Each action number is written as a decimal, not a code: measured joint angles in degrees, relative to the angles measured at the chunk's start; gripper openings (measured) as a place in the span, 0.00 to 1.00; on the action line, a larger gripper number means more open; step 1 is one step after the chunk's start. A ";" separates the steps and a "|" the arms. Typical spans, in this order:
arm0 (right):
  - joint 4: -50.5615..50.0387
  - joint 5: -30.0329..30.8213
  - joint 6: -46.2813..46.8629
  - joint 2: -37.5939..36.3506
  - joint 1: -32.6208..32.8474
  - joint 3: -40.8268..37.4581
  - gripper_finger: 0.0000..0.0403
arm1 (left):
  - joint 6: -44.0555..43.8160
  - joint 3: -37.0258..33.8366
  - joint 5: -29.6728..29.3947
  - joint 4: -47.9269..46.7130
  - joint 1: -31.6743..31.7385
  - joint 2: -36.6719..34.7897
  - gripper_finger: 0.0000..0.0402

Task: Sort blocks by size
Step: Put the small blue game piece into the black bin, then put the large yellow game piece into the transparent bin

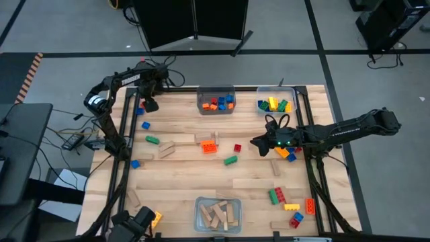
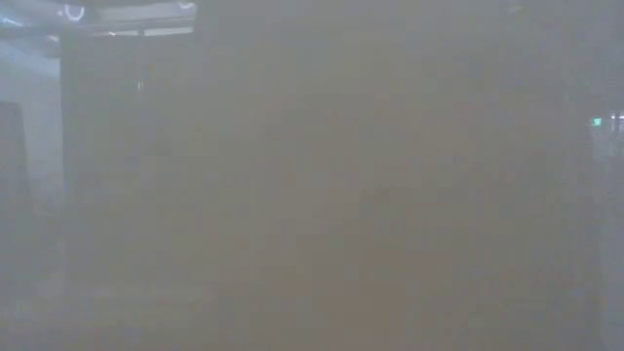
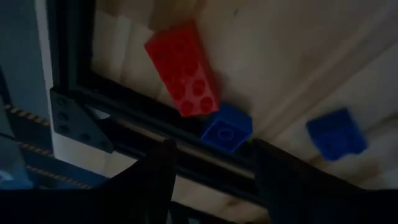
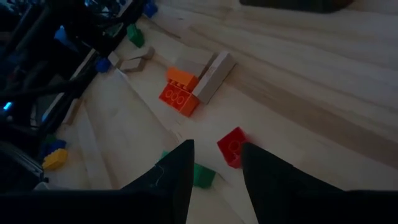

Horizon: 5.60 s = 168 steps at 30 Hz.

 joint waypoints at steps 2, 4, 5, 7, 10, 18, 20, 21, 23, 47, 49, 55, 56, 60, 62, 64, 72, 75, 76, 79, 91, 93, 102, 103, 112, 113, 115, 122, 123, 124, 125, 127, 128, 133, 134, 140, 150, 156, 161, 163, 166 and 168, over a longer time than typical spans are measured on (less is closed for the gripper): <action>0.54 0.00 0.00 0.00 0.00 0.00 0.36 | 1.44 -0.60 -1.08 -0.07 0.01 0.00 0.53; 1.11 0.03 0.00 0.00 0.00 0.00 0.36 | 1.46 -0.86 -2.59 0.45 -0.02 0.15 0.53; 1.30 0.09 0.00 0.00 0.00 0.00 0.36 | 1.49 -0.88 -3.80 0.46 -0.05 0.52 0.53; 1.51 0.22 0.00 0.00 0.00 0.00 0.36 | 1.52 -1.02 -5.93 -0.33 -0.04 1.93 0.53; 1.56 0.26 0.02 0.00 0.00 0.00 0.36 | 1.29 -1.07 -8.27 -1.54 0.14 4.11 0.53; 1.54 0.49 1.45 0.00 0.00 0.00 0.36 | 0.90 -1.05 -11.21 -3.41 -1.28 8.70 0.53; 1.53 1.22 1.41 0.00 0.00 0.00 0.36 | 0.89 -1.05 -11.18 -3.43 -1.74 9.81 0.53; 1.54 1.67 1.42 0.00 0.00 0.00 0.36 | 0.78 -1.05 -11.20 -3.41 -2.01 10.44 0.53; 1.52 2.71 1.37 0.00 0.00 0.00 0.36 | -0.94 -1.05 -11.58 -3.77 -2.68 11.68 0.53; 1.52 3.65 -0.17 0.00 0.00 0.00 0.36 | -9.52 -1.05 -11.30 -3.48 -5.09 19.85 0.53; 1.52 3.65 -0.18 0.00 0.00 0.00 0.36 | -10.70 -1.05 -11.15 -3.50 -5.29 19.85 0.53; 1.52 3.65 -0.17 0.00 0.00 0.00 0.36 | -12.22 -1.05 -11.21 -3.78 -5.69 19.85 0.53; 1.52 3.65 -0.17 0.00 0.00 0.00 0.36 | -12.22 -1.05 -11.24 -3.78 -5.70 19.85 0.52; 1.52 3.65 -0.17 0.00 0.00 0.00 0.36 | -12.22 -1.05 -11.79 -3.52 -5.70 19.89 0.45; 1.53 3.65 -0.08 0.00 0.00 0.00 0.36 | -12.20 -1.05 -12.92 -3.17 -5.70 19.89 0.39; 1.52 3.65 -0.02 0.00 0.00 0.00 0.36 | -12.20 -1.05 -13.50 -3.14 -5.70 19.91 0.33; 1.54 3.63 -0.13 0.00 0.00 0.00 0.36 | -12.50 -0.90 -14.25 -4.47 -5.74 19.91 0.23; 1.54 3.63 -0.20 0.00 0.00 0.00 0.36 | -14.11 -0.96 -13.66 -6.33 -5.76 19.46 0.25; 1.52 3.63 -0.35 0.00 0.00 0.00 0.36 | -14.81 -0.98 -13.54 -6.56 -5.78 18.87 0.26; 1.52 3.23 -2.15 0.00 0.00 0.00 0.36 | -16.51 -1.01 -14.08 -7.69 -6.04 16.20 0.27; 1.56 2.99 -6.23 0.00 0.00 0.00 0.36 | -24.25 -0.98 -5.10 -9.20 -9.87 -1.50 0.27; 1.58 2.99 -6.23 0.00 0.00 0.00 0.36 | -25.39 -0.98 -2.19 -7.75 -11.36 -4.83 0.27; 1.69 2.97 -6.23 0.00 0.00 0.00 0.36 | -31.67 3.49 10.97 4.30 -22.22 -12.50 0.27; 1.83 2.99 -6.23 0.00 0.00 0.00 0.36 | -31.71 5.03 10.95 5.66 -23.61 -12.09 0.27; 3.91 2.99 -5.60 0.00 0.00 0.00 0.36 | -30.25 22.58 12.38 18.45 -29.41 -1.26 0.27; 4.38 2.99 -5.59 0.00 0.00 0.00 0.36 | -29.82 25.03 12.99 18.30 -29.33 1.04 0.27; 5.14 2.99 -5.57 0.00 0.00 0.00 0.36 | -28.35 29.32 13.52 17.42 -29.26 5.58 0.27; 6.80 2.99 -5.35 0.00 0.00 0.00 0.36 | -24.38 39.87 13.70 15.21 -29.26 18.46 0.29; 6.87 2.99 -4.57 0.00 0.00 0.00 0.36 | -23.94 40.51 13.69 14.73 -29.26 19.74 0.29; 6.89 2.99 -3.72 0.00 0.00 0.00 0.36 | -23.20 40.86 13.68 14.24 -29.26 20.67 0.29; 6.87 2.99 -2.93 0.00 0.00 0.00 0.36 | -22.52 40.92 13.64 13.92 -29.25 21.43 0.29; 6.87 2.99 -2.57 0.00 0.00 0.00 0.36 | -21.92 40.92 13.02 13.56 -29.24 22.39 0.30; 6.87 2.99 -2.54 0.00 0.00 0.00 0.36 | -21.67 40.92 12.44 13.64 -29.24 22.64 0.30; 7.09 4.07 -2.54 0.00 0.00 0.00 0.36 | -21.39 41.00 6.38 14.72 -29.19 22.49 0.33; 7.09 4.40 -2.53 0.00 0.00 0.00 0.36 | -20.87 41.00 5.88 14.31 -29.01 22.34 0.34; 7.07 4.76 -2.52 0.00 -0.71 0.00 0.36 | -17.63 41.00 5.42 12.83 -28.41 22.10 0.42; 7.53 6.64 -2.51 0.00 -2.04 0.00 0.36 | -15.15 41.41 5.37 12.53 -28.95 22.11 0.46; 7.50 6.62 -2.96 0.00 -2.15 0.00 0.36 | -15.79 49.26 5.35 6.82 -29.08 22.14 0.46; 7.49 6.10 -4.55 0.00 -2.14 0.00 0.36 | -23.77 58.82 5.53 -3.73 -29.55 22.05 0.46; 7.48 5.48 -4.68 0.00 -2.16 0.00 0.36 | -26.99 62.14 5.68 -8.83 -30.10 22.05 0.46; 7.46 2.91 -6.76 0.00 -2.16 0.00 0.36 | -32.05 61.54 5.71 -12.09 -31.68 19.51 0.46; 7.46 0.23 -8.61 0.00 -2.16 0.00 0.36 | -35.50 59.78 5.73 -12.99 -33.49 16.74 0.46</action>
